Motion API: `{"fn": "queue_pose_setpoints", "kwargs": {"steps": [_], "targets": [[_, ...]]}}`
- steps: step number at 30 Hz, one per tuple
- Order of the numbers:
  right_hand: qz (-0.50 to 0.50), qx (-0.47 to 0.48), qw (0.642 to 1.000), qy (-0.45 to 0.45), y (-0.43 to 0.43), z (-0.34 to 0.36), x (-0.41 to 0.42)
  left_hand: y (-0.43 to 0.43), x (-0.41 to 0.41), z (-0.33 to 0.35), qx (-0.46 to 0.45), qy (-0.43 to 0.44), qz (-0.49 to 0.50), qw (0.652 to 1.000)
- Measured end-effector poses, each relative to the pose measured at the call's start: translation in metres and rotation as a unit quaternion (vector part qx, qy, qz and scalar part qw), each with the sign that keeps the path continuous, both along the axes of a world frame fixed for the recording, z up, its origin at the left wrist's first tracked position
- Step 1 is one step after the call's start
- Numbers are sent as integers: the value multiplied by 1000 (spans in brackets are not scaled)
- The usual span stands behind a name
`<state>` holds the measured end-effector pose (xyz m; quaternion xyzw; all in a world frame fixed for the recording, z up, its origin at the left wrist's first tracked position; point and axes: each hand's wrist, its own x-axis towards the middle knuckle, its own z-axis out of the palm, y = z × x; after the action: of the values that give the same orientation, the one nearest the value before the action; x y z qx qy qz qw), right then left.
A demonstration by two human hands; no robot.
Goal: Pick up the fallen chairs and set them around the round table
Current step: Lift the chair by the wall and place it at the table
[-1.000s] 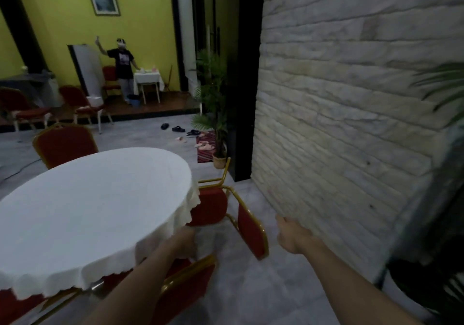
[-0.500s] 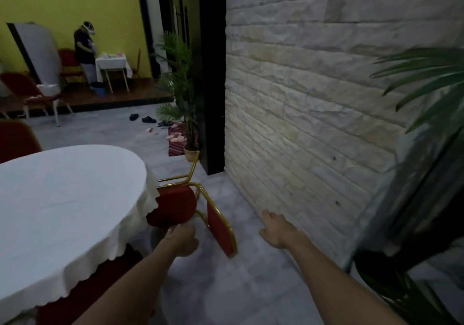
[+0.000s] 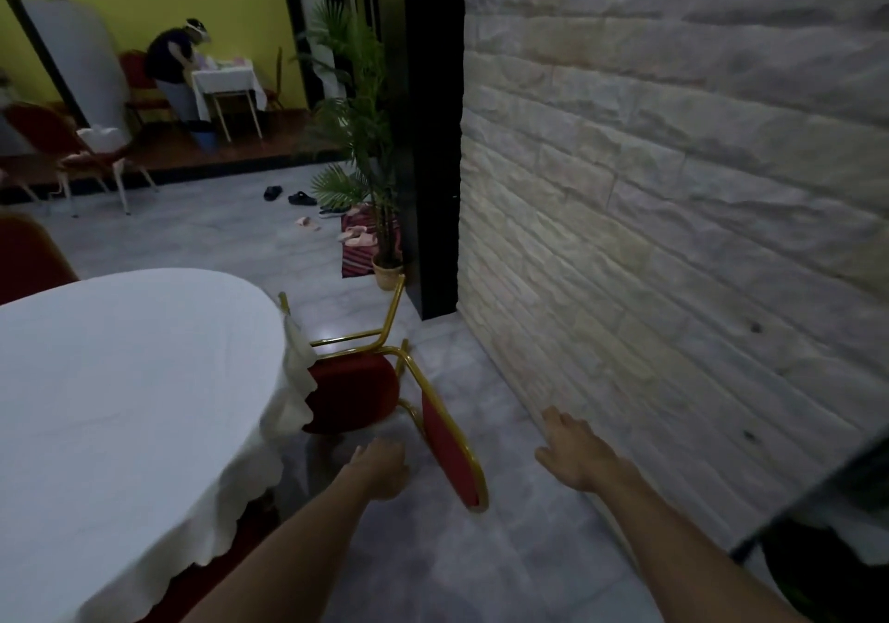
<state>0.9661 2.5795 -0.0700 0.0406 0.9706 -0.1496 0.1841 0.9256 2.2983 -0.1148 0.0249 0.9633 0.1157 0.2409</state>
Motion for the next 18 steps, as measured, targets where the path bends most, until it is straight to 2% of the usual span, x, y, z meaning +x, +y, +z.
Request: {"fn": "queue_pose_setpoints", "kwargs": {"steps": [6,14,18], "targets": [[16,-10,1000,-19,0,-31,-77,-9,-59,-39,2,-23,-37,999],[59,-14,998,-18,0,-93,-185,-4,-137,-108,10,-44,40,998],[68,-44,996,-25,-6,-153,-236,-1,-176,-161,2,-38,69,997]]}}
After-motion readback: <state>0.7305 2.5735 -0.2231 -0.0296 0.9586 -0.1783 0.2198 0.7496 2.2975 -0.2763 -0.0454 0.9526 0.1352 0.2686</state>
